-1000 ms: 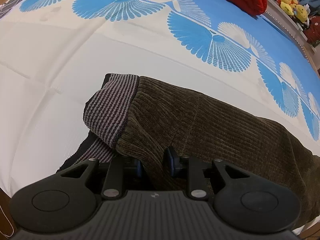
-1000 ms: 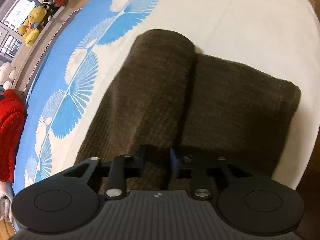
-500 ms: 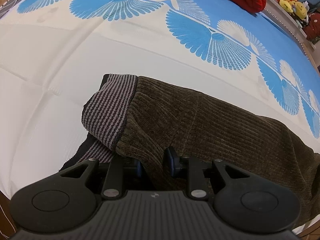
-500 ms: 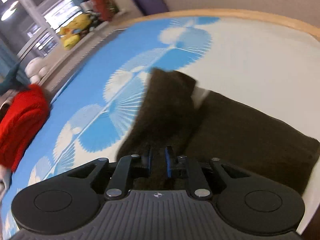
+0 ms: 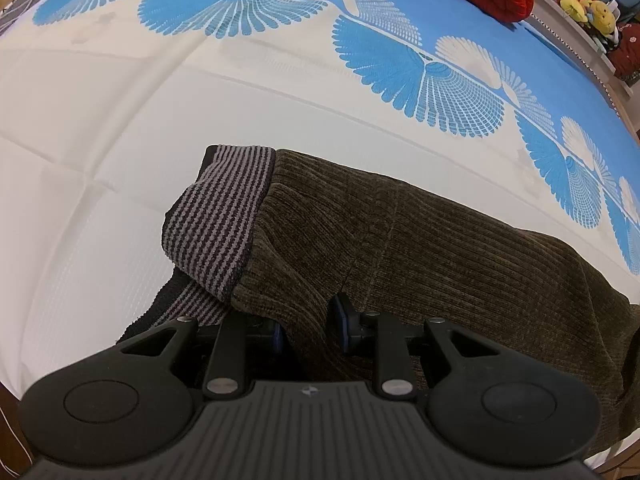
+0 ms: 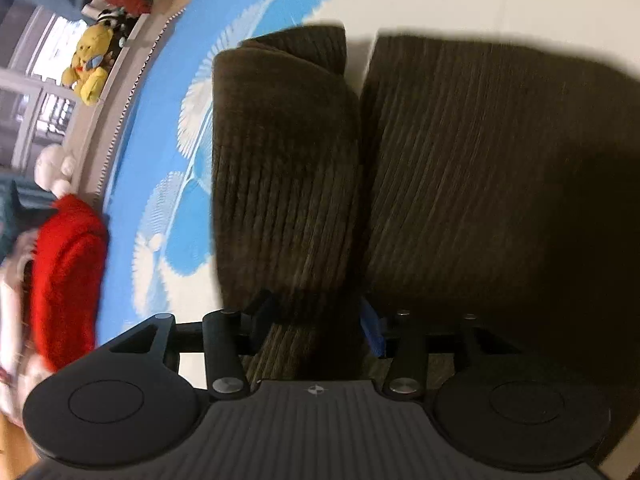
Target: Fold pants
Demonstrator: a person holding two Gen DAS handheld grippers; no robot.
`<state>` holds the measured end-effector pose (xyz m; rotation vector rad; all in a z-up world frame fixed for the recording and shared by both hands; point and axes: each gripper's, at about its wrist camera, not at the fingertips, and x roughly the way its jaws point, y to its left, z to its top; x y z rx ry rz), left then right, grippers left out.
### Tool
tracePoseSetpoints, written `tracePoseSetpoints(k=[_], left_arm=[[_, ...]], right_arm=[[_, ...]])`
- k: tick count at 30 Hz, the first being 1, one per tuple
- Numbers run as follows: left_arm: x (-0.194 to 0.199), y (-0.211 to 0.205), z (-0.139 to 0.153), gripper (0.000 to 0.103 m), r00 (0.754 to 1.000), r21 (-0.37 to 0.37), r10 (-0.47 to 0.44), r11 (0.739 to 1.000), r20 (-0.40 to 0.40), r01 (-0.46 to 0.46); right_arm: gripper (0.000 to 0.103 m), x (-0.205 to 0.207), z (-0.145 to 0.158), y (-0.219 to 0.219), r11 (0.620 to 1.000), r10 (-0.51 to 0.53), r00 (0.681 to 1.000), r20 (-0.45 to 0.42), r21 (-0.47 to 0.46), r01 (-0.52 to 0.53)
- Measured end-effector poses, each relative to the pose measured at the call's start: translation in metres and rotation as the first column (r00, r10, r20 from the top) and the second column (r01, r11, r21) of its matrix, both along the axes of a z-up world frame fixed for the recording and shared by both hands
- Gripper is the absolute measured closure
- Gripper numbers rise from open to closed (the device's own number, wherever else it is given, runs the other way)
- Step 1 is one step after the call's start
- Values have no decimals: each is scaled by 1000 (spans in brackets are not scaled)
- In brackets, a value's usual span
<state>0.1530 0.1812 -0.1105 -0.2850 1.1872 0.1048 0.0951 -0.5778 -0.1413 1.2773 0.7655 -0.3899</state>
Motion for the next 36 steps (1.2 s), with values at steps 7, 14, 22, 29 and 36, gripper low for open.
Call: tracePoseSetpoints(k=[7,14,22,29,36], left_arm=[[-2,1,2,76,999,-15,50,999,4,-50],[-17,4,10,76,996,-29,80,996,24,-80],[-30,6,16,76,998,-52,37,998,47,-34],[-25,19,11,76,996,-124,87,989,29,-83],[-14,21,6,70,994,-129,112,986,19,-108]], right_arm=[[85,-11,26,8,996,26,999,21,-81,-25],[85,-34,53,16,978,85,996,38,-194,-76],[86,-75,49,-1,971,37,998,-48,-235,-47],[83,-79,42,-17,974,-38,999,-28,-223,30],[57,-55,28,-25,987,-64,998,10,-145,65]])
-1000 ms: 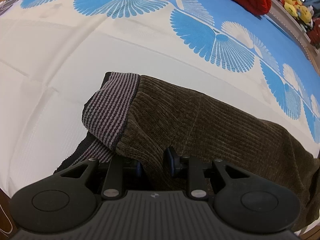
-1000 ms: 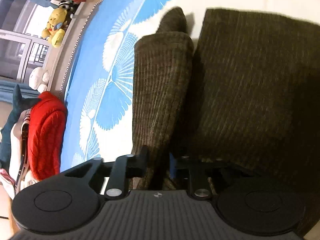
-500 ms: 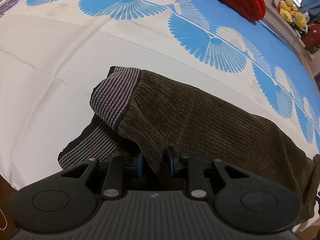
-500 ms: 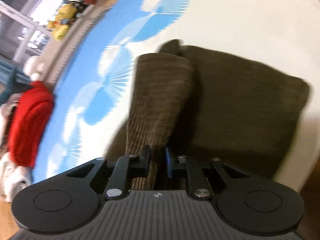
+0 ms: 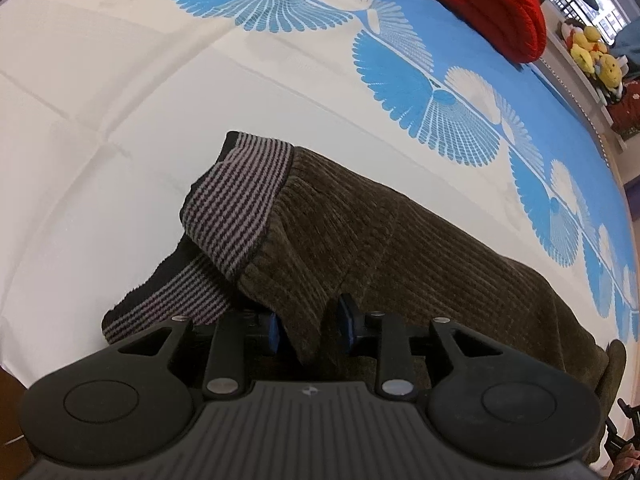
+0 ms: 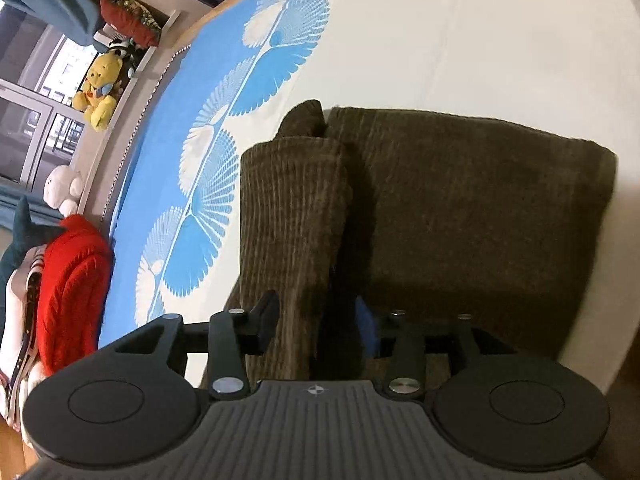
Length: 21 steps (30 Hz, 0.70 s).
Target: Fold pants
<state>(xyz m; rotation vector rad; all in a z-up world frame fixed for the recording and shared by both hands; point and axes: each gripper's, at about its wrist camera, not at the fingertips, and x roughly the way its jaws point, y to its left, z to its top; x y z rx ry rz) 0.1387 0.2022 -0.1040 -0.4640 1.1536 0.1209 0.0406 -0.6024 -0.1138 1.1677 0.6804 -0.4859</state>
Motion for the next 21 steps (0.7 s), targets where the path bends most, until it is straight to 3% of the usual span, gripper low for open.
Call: tracePoseSetpoints(k=[5,7,9,13,16,19,21], left_arm=[[9,2,-4,70,1000,16,8,1000,-15,-8],[11,2,-6,71,1000,21,11,1000,-22,-10],[13,1,-5,74,999,29,16,999,-28,-15],[11,-4,6,85,1000,65,24,998,-1,-24],[1,-2,34,91,990,85,33,995,135,-44],[-22,4,68,91,953,84,41,994,300,-69],[-39,8,83,91,938,68,22,996,347,-49]], right_arm=[[59,15,-3,-2,1000,-8,1000,-28,-26,7],[72,18,-1,-4,998,-9,999,-37,-64,7],[94,21,3,-5,994,-8,999,-53,-106,3],[99,19,16,-5,984,-24,999,-41,-177,16],[100,5,45,0,962,-46,996,78,-266,65],[101,-28,83,9,909,-61,963,264,-385,163],[101,-49,99,14,874,-47,955,294,-451,182]])
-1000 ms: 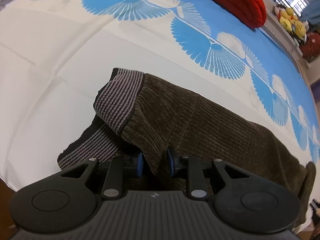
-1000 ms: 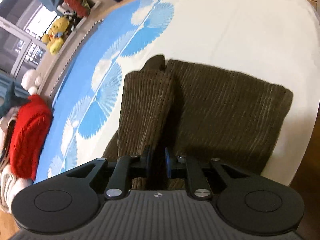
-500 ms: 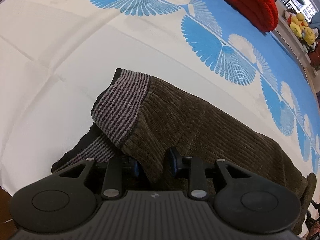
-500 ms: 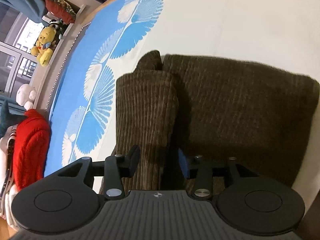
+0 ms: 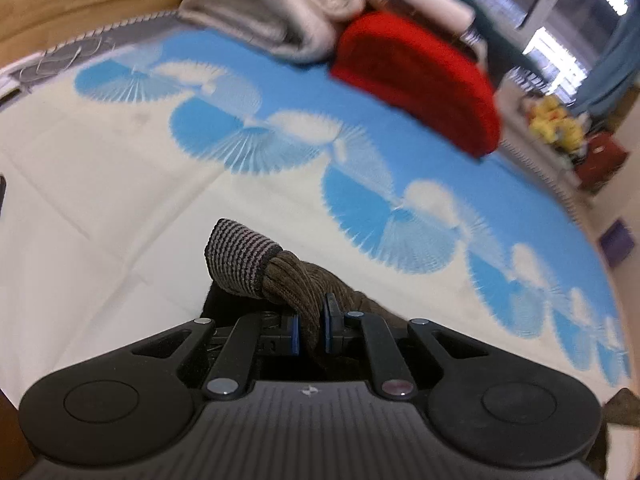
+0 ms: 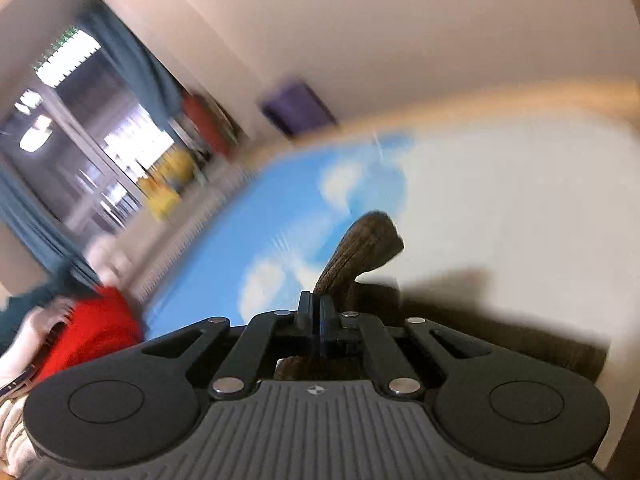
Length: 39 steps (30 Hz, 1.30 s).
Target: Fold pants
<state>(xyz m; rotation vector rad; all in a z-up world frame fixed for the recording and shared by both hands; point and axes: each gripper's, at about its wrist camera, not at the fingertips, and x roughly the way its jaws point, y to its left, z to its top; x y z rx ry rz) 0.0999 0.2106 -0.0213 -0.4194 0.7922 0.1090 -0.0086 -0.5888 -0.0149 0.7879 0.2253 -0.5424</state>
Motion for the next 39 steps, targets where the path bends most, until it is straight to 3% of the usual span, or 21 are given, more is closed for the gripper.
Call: tracePoseSetpoints(k=[3,6,8,9,11,13,14,15,17,18,19,20,22,24,26,28,30,35,37,38,39], left_arm=[[-19,4,-1,91,995,18,-68,997,-78,69],[-20,17,-33,91,951,-32,-103,995,-293,98],[-17,21,-49,91,914,-33,-123,992,-386,120],[-15,22,-53,90,905,-26,-136,990,-403,137],[-14,24,-51,90,911,-30,-148,989,-384,148],[-18,28,-46,91,922,-54,-138,990,-363,127],[-21,30,-46,91,920,-57,-143,990,-364,131],[-22,27,-49,90,909,-42,-151,988,-388,146],[-19,12,-60,89,865,12,-183,977,-468,213],[-18,5,-65,83,841,33,-211,965,-498,261],[-19,-1,-67,77,828,52,-229,954,-512,296],[-19,-2,-65,73,827,66,-235,948,-511,311],[-23,4,-55,57,849,87,-218,952,-481,293],[-27,15,-40,46,890,115,-155,968,-428,224],[-31,26,-27,37,924,178,-69,973,-377,145],[-32,36,-18,34,943,240,41,970,-329,42],[-32,43,-9,34,963,225,78,974,-260,-18],[-27,25,0,38,985,173,-34,983,-171,64],[-21,10,-7,49,984,175,-78,979,-159,106],[-20,4,-13,53,983,172,-97,977,-155,123],[-18,-4,-20,62,981,165,-113,976,-160,139]], right_arm=[[101,-18,-9,-4,1000,-2,982,-189,12,4],[101,-24,-44,-14,995,25,883,-468,99,24],[101,-33,-69,-27,974,74,833,-549,219,59],[101,-38,-76,-31,962,82,824,-560,261,82],[101,-46,-71,-39,951,77,872,-484,297,81],[103,-45,-51,-35,983,49,883,-467,179,41],[103,-43,-43,-32,995,11,865,-502,96,43],[103,-43,-44,-32,996,-12,834,-551,66,58],[103,-46,-65,-45,981,7,773,-635,155,118],[103,-49,-75,-50,969,35,769,-638,211,131],[103,-49,-80,-53,959,70,789,-610,260,116],[103,-47,-80,-54,958,81,800,-595,269,102],[99,-44,-74,-55,967,68,820,-568,241,86],[75,-42,-75,-55,964,68,839,-540,252,84],[63,-45,-80,-65,943,66,847,-527,310,120],[63,-51,-86,-70,917,51,857,-514,365,164],[63,-50,-88,-67,901,38,859,-510,389,192],[63,-48,-90,-72,897,11,890,-457,398,193],[80,-41,-89,-70,914,35,893,-450,376,153],[99,-39,-85,-68,927,38,889,-456,349,139],[100,-39,-77,-63,943,17,887,-462,301,139]])
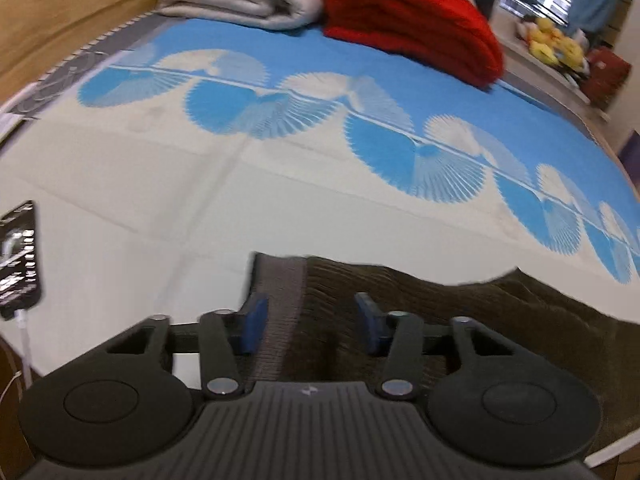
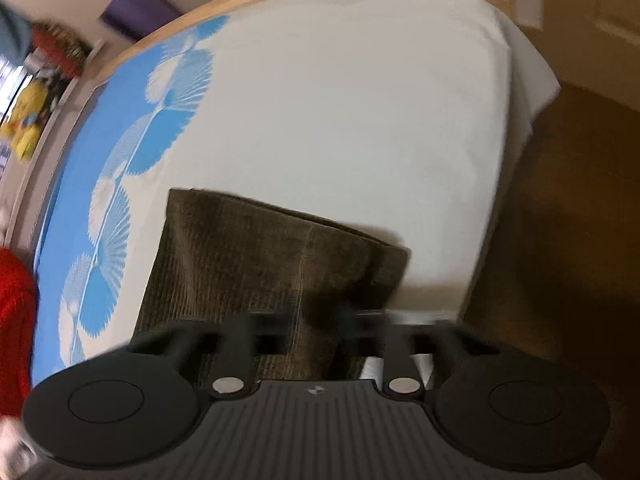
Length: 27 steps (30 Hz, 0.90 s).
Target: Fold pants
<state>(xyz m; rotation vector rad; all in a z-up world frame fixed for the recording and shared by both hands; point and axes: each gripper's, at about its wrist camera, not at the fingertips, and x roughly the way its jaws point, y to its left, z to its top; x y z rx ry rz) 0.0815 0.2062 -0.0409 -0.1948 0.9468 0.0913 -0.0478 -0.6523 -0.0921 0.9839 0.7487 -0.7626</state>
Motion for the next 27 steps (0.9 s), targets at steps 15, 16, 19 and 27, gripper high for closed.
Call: tracePoseSetpoints(k=[15,16,19,27], left_arm=[[40,-21,-63,81,980,106,-44,992,-193,65],[38,-22,-56,80,986,98,-47,993,-158,63],[35,-18,-41,80,997,87,-30,996,-67,36],[44,-2,-52,80,987,87,73,994,-145,-61]], right_arm=[[83,-3,3,0,989,-119,972,-203,-114,97],[81,-2,9,2,984,-125,971,-202,-147,96],[79,7,27,14,970,-94,986,-141,-238,58],[66,84,58,91,889,355,933,56,-329,-319]])
